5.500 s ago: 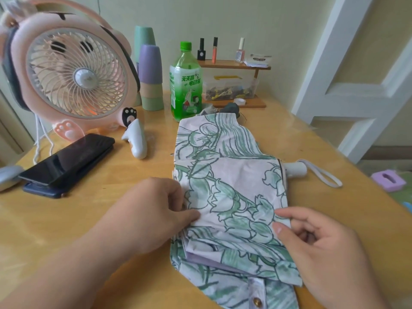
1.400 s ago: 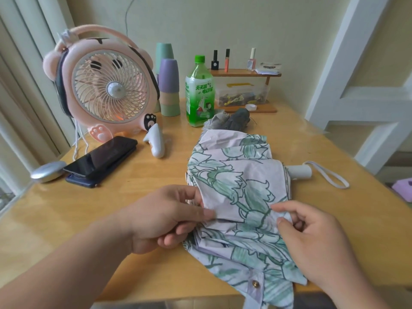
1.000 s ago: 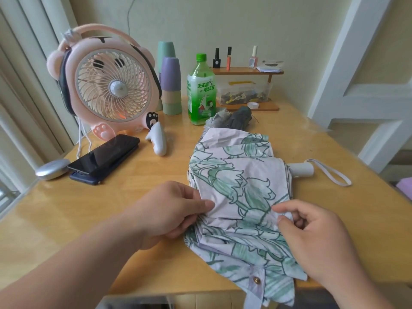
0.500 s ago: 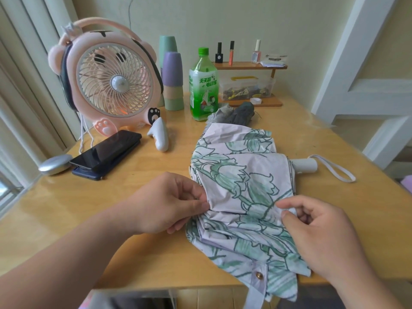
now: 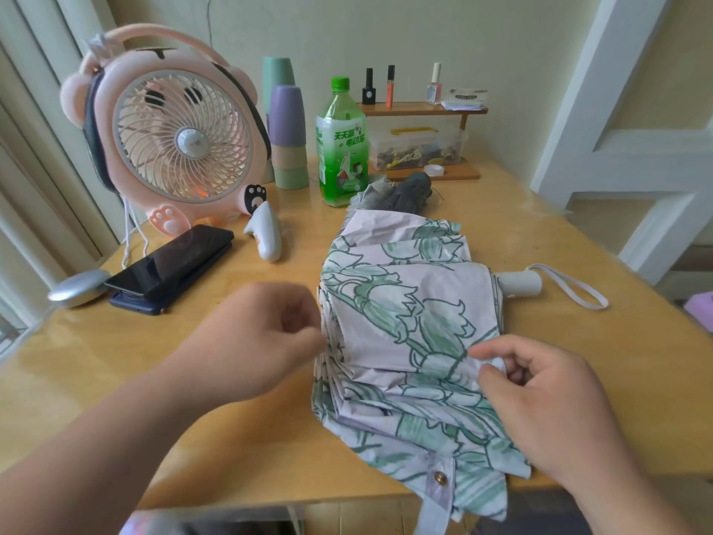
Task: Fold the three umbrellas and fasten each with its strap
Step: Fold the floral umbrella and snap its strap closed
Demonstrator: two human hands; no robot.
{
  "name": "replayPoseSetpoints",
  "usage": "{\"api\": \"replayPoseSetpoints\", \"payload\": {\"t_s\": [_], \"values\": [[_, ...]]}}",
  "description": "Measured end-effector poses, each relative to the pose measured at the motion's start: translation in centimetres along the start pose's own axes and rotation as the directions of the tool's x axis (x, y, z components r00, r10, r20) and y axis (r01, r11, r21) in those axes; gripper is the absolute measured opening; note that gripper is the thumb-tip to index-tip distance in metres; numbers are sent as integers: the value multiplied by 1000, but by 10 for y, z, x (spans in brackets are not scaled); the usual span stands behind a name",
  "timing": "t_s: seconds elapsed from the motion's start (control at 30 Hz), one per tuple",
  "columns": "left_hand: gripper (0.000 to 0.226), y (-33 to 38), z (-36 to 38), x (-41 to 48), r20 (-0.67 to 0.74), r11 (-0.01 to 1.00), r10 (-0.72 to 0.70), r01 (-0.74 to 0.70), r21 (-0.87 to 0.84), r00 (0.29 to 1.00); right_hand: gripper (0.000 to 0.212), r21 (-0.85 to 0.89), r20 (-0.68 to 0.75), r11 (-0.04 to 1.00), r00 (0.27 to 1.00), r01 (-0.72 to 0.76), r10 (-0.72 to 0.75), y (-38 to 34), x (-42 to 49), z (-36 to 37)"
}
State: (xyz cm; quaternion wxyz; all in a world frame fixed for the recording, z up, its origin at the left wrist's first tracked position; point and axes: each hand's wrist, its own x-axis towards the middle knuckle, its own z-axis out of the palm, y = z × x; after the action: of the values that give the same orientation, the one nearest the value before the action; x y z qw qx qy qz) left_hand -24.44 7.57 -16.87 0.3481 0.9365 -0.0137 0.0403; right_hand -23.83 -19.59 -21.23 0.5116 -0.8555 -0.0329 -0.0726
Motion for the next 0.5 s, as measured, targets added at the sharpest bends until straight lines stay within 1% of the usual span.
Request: {"api": "replayPoseSetpoints", "payload": {"t_s": [0.03,0.07,0.1,0.13,0.17,0.2,0.23,0.27,0.3,0.33,0.37,0.43,0.5], "values": [[9,4,-2,3,-139,991,123,-113,74,983,31,4,-6,1000,1000,-3,3,-1,0,0],[6,11,-2,10,-237,950,294,-255,181,926,31,6,-11,1000,1000,-6,7,-1,0,1],[7,19,-2,18,-247,872,468,-397,287,849,30,7,-14,1000,1000,-10,10,-1,0,1],[15,27,2,30,-175,783,589,-503,366,789,31,10,-12,1000,1000,-15,16,-1,0,2],[28,32,9,44,-43,712,635,-563,420,771,30,13,-11,1000,1000,-19,19,-2,0,1],[42,36,16,57,118,659,614,-589,469,781,30,16,-6,1000,1000,-20,20,-2,-1,1],[58,38,24,69,271,617,539,-594,517,797,30,22,-4,999,1000,-23,23,-2,-1,1],[71,34,31,77,396,590,451,-600,541,800,30,26,-6,999,1000,-21,21,-2,-1,1],[82,28,35,81,478,579,384,-610,542,790,30,22,-9,1000,1000,-14,14,-1,-1,0],[90,18,38,81,520,572,359,-623,534,775,30,6,-12,1000,1000,-8,8,0,0,0],[94,8,38,79,532,561,370,-639,526,762,30,-16,-18,1000,1000,-2,2,2,1,1],[97,-8,36,73,518,542,416,-661,519,747,30,-53,-25,999,1000,-5,3,6,1,2],[98,-16,36,68,495,544,444,-664,513,747,28,-91,-2,996,1000,-9,8,10,1,3]]}}
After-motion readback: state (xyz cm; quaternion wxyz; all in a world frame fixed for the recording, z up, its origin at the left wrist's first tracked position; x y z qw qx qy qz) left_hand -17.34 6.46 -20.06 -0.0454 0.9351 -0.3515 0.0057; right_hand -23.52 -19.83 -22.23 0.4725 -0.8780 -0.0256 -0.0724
